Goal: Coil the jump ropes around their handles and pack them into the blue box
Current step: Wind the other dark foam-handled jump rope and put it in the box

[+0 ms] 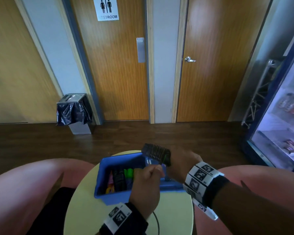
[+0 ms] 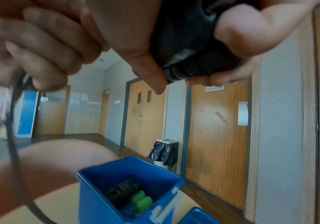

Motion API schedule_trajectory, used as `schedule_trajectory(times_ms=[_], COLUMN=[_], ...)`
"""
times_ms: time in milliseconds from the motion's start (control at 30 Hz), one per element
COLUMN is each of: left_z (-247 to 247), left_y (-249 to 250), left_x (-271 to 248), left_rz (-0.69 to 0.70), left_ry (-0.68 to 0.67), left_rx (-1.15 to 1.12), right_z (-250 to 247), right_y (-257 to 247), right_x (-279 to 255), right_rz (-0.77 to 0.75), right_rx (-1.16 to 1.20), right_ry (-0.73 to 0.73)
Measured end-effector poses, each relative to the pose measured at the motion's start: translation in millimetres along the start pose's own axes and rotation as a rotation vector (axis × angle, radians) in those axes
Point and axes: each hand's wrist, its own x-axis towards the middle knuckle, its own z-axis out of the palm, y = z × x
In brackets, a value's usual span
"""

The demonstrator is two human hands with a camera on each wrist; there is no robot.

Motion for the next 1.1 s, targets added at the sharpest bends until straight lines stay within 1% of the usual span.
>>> schedule_trajectory(times_ms=[33,100,200,333,400,433,600,733,833,900,1000,1100], left_z=[6.3,16.4,25.1,29.6,32.0,33.3,37.4,38.6,35.7,33.5,31.5,24.5], left_y=[-2.1,-5.0,-3.4,-5.3,-5.3,-4.0,1.6,-0.6,-2.2,-2.1,-5.2,-12.2], left_x=[0.6,1.4,2.0,-2.5,-4.8,-5.9,-2.4,-0.7,-0.2,0.4,1.9,5.0], left_rz=[-0.044,-0.146,-0.256,-0.251,-0.274,-0.285,-0.327,-0.398,-0.367,-0.329,-0.256,-0.177], left_ry=[-0.009,-0.034,-0.061,-0.049,-0.067,-0.078,-0.12,-0.146,-0.148,-0.151,-0.125,-0.118], left_rx=[-0.041,-0.199,-0.371,-0.38,-0.397,-0.407,-0.397,-0.429,-0.454,-0.429,-0.369,-0.324], right_z=[0.1,0.0,-1.8,-2.9,0.4,2.7,8.0,1.3,-2.9,-1.8,1.5,-4.3], right_y=[3.5,9.7,19.4,27.8,29.0,30.6,35.8,38.4,43.2,45.8,43.9,38.0], right_x=[1.4,3.3,2.4,0.2,1.0,1.7,5.4,5.9,7.4,7.6,5.9,-3.4], right_rz=[0.011,0.015,-0.005,-0.023,-0.024,-0.025,-0.022,-0.025,-0.062,-0.078,-0.057,0.012], right_rx=[-0.038,-0.095,-0.064,0.025,-0.006,-0.009,-0.062,-0.04,0.035,0.146,0.313,0.53], right_ry=[0.018,0.033,0.001,-0.101,-0.178,-0.184,-0.118,-0.158,-0.235,-0.297,-0.375,-0.525])
